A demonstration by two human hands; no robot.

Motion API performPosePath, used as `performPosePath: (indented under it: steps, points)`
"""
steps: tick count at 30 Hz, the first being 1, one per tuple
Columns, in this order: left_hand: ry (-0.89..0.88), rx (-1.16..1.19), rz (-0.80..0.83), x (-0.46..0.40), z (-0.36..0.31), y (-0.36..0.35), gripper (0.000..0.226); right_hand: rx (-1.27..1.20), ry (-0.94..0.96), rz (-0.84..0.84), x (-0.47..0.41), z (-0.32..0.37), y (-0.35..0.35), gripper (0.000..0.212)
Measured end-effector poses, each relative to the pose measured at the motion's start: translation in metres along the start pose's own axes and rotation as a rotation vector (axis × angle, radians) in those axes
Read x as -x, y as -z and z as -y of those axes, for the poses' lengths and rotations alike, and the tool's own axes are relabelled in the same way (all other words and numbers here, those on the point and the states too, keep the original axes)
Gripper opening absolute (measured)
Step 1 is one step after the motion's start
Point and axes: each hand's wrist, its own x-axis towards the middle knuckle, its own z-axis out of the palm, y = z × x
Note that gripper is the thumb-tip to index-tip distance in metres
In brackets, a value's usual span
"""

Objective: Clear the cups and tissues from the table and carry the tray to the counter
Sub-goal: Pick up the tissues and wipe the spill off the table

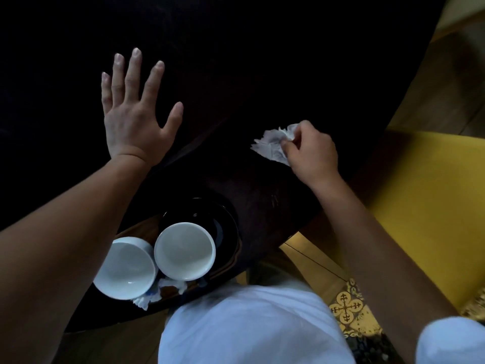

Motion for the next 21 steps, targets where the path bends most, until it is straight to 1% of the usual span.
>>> performPosePath:
  steps: [2,4,8,12,14,16,19,21]
  points:
    - [0.002,-0.002,0.001,0.0,0.0,-0.001,0.068,-0.022,-0.026,0.067,-0.011,-0.004,0.017,0.023]
    - [0.004,-0.002,0.005,0.0,0.0,-0.001,0.068,-0.096,-0.044,0.032,-0.013,-0.016,0.034,0.022]
    - [0.005,0.002,0.002,0.001,-0.001,0.0,0.068,-0.176,-0.05,-0.032,-0.019,-0.029,0.047,0.032]
    - [0.003,0.0,-0.004,0.001,-0.001,0.0,0.068,-0.094,-0.017,-0.132,-0.04,-0.012,0.033,0.031]
    - [0.003,-0.003,-0.002,0.001,-0.001,0.0,0.068,-0.02,0.003,-0.153,-0.039,0.001,0.019,0.029]
    - [0.005,-0.002,0.001,0.0,-0.001,0.001,0.068,0.054,0.039,-0.135,-0.024,0.008,0.002,0.025]
    - [0.003,-0.003,0.0,0.001,0.0,0.001,0.068,0.091,0.108,-0.102,0.01,0.01,-0.013,0.024]
    - [0.003,-0.004,0.005,0.0,0.0,0.001,0.069,0.105,0.13,-0.037,0.031,0.005,-0.016,0.024]
